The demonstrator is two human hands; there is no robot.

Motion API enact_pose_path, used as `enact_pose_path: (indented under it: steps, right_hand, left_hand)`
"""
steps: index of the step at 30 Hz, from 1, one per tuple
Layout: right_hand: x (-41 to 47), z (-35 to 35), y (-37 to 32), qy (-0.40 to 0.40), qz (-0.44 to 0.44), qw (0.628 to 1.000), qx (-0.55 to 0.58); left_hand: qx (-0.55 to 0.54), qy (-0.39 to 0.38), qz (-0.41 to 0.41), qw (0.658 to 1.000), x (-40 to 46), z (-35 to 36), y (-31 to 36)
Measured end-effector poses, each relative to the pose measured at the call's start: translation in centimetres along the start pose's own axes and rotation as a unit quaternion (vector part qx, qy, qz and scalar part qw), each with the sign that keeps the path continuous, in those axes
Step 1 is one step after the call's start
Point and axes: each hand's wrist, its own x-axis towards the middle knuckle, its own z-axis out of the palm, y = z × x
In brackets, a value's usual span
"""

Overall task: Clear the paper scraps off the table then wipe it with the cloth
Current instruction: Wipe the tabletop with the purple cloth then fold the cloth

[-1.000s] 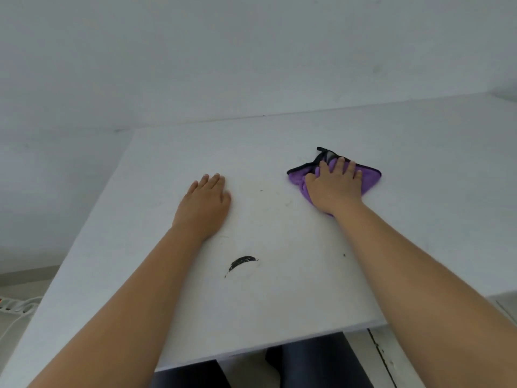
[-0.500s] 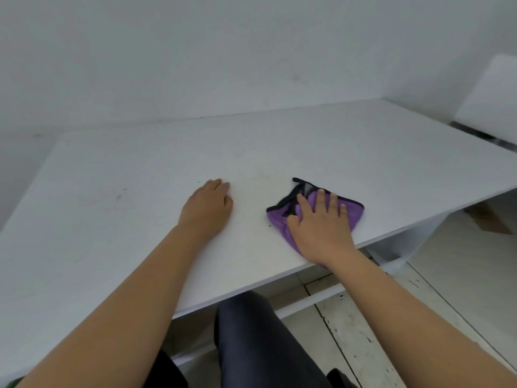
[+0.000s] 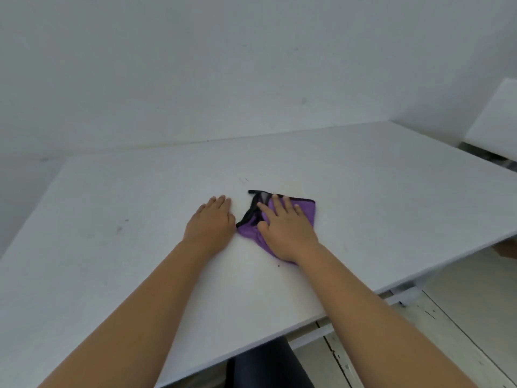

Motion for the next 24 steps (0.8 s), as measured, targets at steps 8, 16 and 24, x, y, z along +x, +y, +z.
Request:
enact_pose_path:
  steps: [8,16,24]
  right_hand:
    - [10.6,-0.3,-1.0,0.0,-0.072,0.997,0.002]
    - [18.1,-0.3,-1.2,0.006,-0.056,0.998,0.022]
    - [20.6,-0.5,-0.2,0.01,0.005,1.0,0.023]
  left_hand:
    - [-0.045,0.003,-0.004,0.999,5.7,-0.3,-1.7]
    - [-0.004,0.027,-0.033,0.999,7.1,0.7,-1.8]
    - [0.023,0.004,-0.033,0.999,7.5,0.5,-2.2]
